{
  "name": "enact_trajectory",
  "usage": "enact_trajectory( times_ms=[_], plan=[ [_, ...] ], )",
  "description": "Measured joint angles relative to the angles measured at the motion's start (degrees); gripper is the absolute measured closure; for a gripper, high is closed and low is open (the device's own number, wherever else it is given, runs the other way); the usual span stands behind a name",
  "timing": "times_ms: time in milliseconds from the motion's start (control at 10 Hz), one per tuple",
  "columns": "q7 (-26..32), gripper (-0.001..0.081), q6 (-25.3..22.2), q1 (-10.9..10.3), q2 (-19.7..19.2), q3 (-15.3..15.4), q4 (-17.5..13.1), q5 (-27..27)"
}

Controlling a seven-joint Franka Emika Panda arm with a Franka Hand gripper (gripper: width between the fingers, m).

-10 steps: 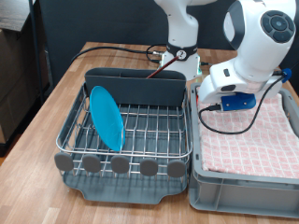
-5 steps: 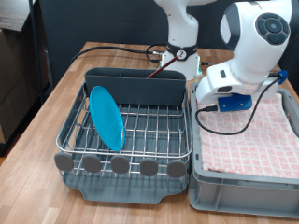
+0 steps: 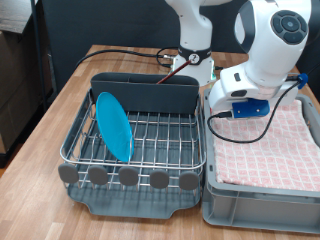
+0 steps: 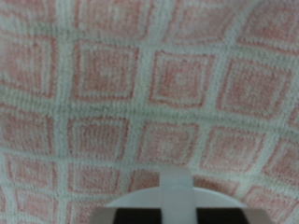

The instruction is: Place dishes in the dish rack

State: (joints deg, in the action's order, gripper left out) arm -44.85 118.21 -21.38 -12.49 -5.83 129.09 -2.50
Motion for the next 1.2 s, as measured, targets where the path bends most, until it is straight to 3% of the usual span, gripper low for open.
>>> enact_trajectory(
  times_ms=[600, 1000, 1200],
  plan=[
    [-0.6, 0.0734, -3.9, 0.0, 3.5, -0.9, -3.5, 1.1],
    [-5.5, 0.0734, -0.4, 0.0, 8.4, -2.7, -4.9, 11.6],
    [-5.4, 0.0734, -0.1, 0.0, 9.1, -3.0, -4.8, 12.7]
  ],
)
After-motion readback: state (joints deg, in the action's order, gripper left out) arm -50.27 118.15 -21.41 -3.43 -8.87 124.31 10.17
